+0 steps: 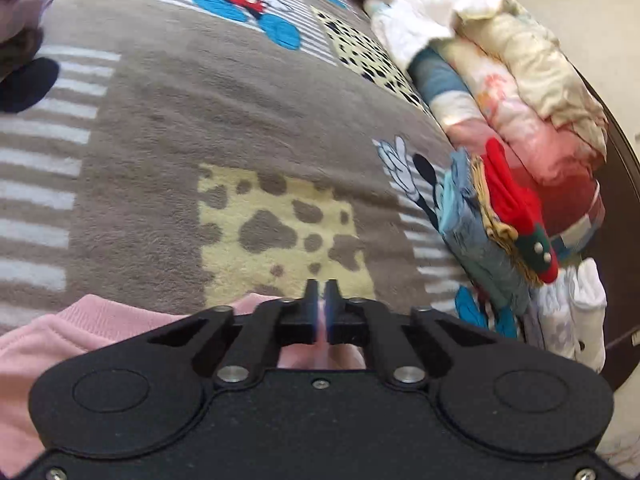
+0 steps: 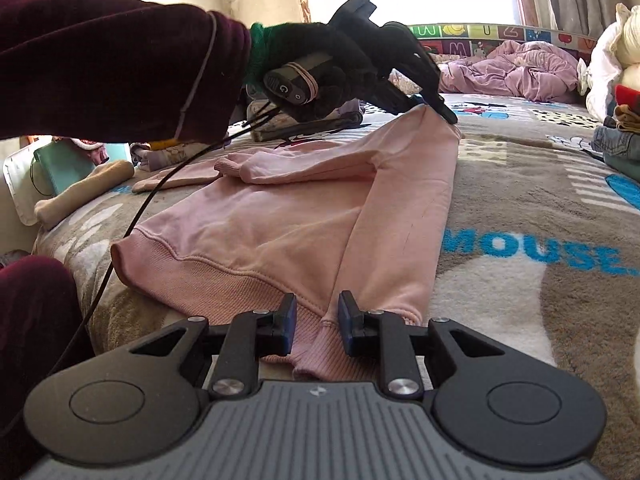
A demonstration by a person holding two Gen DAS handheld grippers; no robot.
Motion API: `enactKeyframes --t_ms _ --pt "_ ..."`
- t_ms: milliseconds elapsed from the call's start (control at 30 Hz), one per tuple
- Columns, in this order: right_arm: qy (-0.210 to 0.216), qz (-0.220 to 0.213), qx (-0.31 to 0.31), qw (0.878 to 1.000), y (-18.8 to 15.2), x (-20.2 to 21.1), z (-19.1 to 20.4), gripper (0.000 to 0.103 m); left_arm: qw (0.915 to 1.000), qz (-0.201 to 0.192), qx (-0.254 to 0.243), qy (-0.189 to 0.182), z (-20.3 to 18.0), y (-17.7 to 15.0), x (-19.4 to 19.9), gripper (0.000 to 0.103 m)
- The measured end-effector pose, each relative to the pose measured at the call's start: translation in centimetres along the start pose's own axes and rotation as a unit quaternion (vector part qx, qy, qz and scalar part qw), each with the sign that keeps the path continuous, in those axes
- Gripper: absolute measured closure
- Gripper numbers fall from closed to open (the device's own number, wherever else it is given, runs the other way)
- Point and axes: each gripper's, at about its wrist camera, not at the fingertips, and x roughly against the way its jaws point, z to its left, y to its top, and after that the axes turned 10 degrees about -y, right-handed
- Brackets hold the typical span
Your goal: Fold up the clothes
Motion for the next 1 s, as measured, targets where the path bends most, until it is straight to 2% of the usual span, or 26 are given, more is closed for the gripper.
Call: enactKeyframes --t_ms 33,67,133,233,300,333,367,433,500,600,667,700,800,867,933,1000 --pt "0.001 0.001 0.000 1.000 -0.1 0.0 0.0 0.077 0.9987 -0.023 0.042 -0.020 1.5 0.3 0.6 0.103" --pt "0.002 0.002 0.000 1.000 -0.1 0.0 0.0 0.077 0.9983 -0.027 0.048 -0.017 2.0 0.2 0.6 0.103" --pt "0.004 0.002 -0.004 1.000 -0.2 0.1 -0.1 0.077 0.9994 -0.019 0.028 0.004 1.7 0.0 0.8 0.103" --pt "0.004 -0.001 -0.003 1.000 -0.2 0.2 0.0 0.077 0.9992 -0.038 0.009 -0.001 0.3 0.8 2.3 0.101" --pt "0.004 0.000 -0.006 1.000 -0.1 0.2 -0.1 0.077 0.9995 -0.017 -0.021 -0.014 -1.3 1.7 2.5 0.072" --pt "0.003 0.000 -0.006 1.000 0.0 0.2 -0.1 0.077 0.9990 0.003 -0.043 -0.014 -2.2 1.9 2.3 0.044" --pt "0.002 0.001 -0.004 1.000 0.0 0.2 0.0 0.077 0.9960 0.029 -0.084 0.001 -3.6 1.9 2.0 0.041" --pt "0.001 0.001 0.001 1.000 0.0 0.2 0.1 0.077 0.9859 0.059 -0.150 0.046 -5.2 1.4 2.6 0.042" --pt "0.005 0.003 -0.002 1.000 0.1 0.1 -0.2 0.077 0.9784 0.068 -0.185 0.064 -5.1 0.1 5.0 0.042" --pt "0.011 0.007 -0.008 1.000 0.3 0.0 -0.5 0.077 0.9699 0.064 -0.195 0.131 -2.8 -2.4 9.3 0.042" --pt "0.012 0.008 -0.011 1.000 0.3 0.1 -0.5 0.077 0.9705 0.041 -0.175 0.160 -0.3 -3.9 12.4 0.045" --pt "0.013 0.009 -0.013 1.000 0.3 0.1 -0.5 0.077 0.9723 0.028 -0.162 0.166 0.8 -4.8 14.1 0.045" --pt "0.015 0.011 -0.023 1.000 0.4 0.1 -0.7 0.077 0.9735 0.020 -0.150 0.171 1.9 -7.3 16.7 0.045" --pt "0.017 0.012 -0.039 0.999 0.4 0.1 -0.9 0.077 0.9729 0.019 -0.156 0.169 1.8 -8.8 17.7 0.045" --pt "0.022 0.014 -0.059 0.998 0.5 0.0 -1.3 0.077 0.9759 0.012 -0.147 0.161 1.8 -9.7 18.6 0.045" --pt "0.024 0.014 -0.073 0.997 0.4 -0.1 -1.6 0.077 0.9755 0.013 -0.138 0.171 2.0 -10.2 18.5 0.048"
